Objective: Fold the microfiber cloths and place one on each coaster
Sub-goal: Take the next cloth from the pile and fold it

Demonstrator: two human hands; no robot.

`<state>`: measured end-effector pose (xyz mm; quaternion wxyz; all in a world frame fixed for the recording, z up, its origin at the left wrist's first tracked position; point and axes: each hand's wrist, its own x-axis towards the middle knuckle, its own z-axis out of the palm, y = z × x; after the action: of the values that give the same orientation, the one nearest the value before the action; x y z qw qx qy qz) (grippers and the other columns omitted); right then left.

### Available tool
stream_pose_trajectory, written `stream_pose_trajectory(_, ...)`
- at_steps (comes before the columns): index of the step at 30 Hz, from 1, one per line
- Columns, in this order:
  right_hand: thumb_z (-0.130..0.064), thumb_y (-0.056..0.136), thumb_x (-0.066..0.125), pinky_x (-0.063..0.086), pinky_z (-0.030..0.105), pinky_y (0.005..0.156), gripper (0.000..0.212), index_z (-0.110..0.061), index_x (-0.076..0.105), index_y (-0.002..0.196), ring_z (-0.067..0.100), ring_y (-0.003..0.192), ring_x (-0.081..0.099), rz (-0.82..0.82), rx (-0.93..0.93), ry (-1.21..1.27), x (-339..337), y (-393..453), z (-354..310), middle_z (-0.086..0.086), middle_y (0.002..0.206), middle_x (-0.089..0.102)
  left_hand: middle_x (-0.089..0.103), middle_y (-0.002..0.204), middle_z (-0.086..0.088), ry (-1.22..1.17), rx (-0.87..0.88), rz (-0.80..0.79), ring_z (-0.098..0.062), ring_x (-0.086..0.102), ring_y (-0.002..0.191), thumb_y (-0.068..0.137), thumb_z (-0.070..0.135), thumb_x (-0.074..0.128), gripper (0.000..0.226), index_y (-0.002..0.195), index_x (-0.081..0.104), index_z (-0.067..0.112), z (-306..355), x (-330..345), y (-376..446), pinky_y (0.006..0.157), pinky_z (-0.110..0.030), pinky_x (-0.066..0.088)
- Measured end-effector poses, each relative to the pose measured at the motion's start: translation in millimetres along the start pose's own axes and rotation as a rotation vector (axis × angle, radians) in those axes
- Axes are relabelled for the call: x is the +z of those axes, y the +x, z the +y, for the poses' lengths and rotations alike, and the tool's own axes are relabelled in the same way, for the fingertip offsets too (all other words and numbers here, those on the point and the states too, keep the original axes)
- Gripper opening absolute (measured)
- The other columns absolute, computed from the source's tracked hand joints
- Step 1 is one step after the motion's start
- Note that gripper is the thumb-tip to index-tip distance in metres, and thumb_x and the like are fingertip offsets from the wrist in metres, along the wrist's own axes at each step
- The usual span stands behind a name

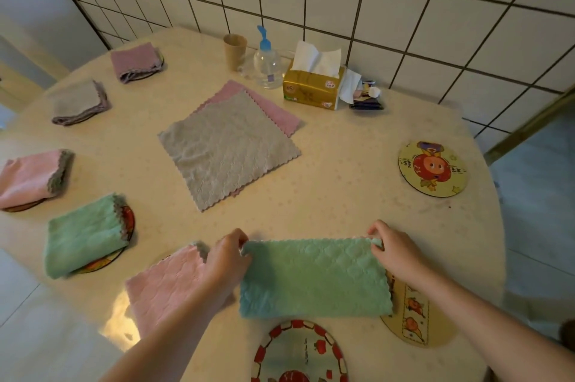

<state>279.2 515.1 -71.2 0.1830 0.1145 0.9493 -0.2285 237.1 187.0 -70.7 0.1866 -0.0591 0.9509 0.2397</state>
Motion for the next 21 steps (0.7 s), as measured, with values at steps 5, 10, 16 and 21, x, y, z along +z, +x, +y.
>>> stream_pose_trajectory(5,-0.021,0.089,0.056,0.053,0.03,0.078,0.029,-0.028,0.045,0.114,0.008,0.091,0.056,-0.092,-0.102,-0.06,0,6,-6,-0.012,0.117,0.044,0.048,0.11,0.005,0.123,0.095,-0.136,-0.018,0.058,0.095,0.075,0.015,0.065,0.043,0.115,0.054,0.026,-1,-3,15,0.079,-0.036,0.053)
stream_pose_trajectory(10,-0.019,0.087,0.058,0.046,0.02,0.066,0.009,-0.022,0.049,0.087,0.01,0.08,0.054,-0.167,-0.108,-0.05,-6,12,-5,-0.008,0.099,0.043,0.044,0.099,0.003,0.178,0.107,-0.252,-0.02,0.055,0.089,0.074,0.019,0.066,0.017,0.087,0.056,0.023,1,-8,25,0.079,-0.034,0.05)
stream_pose_trajectory(16,-0.015,0.081,0.062,0.045,0.021,0.072,0.019,-0.02,0.047,0.091,0.01,0.086,0.051,-0.154,-0.159,0.122,-11,12,-6,-0.006,0.094,0.051,0.055,0.07,0.004,0.021,0.049,-0.319,-0.016,0.05,0.068,0.073,0.012,0.062,0.02,0.07,0.049,0.026,7,-17,25,0.053,-0.026,0.036)
stream_pose_trajectory(21,-0.023,0.082,0.066,0.045,0.024,0.089,0.034,-0.021,0.05,0.112,0.008,0.103,0.051,-0.204,-0.139,0.06,-5,20,-6,-0.01,0.109,0.05,0.061,0.069,0.0,-0.124,-0.023,-0.335,-0.015,0.053,0.062,0.072,0.008,0.061,0.02,0.082,0.057,0.024,2,-19,24,0.057,-0.027,0.042)
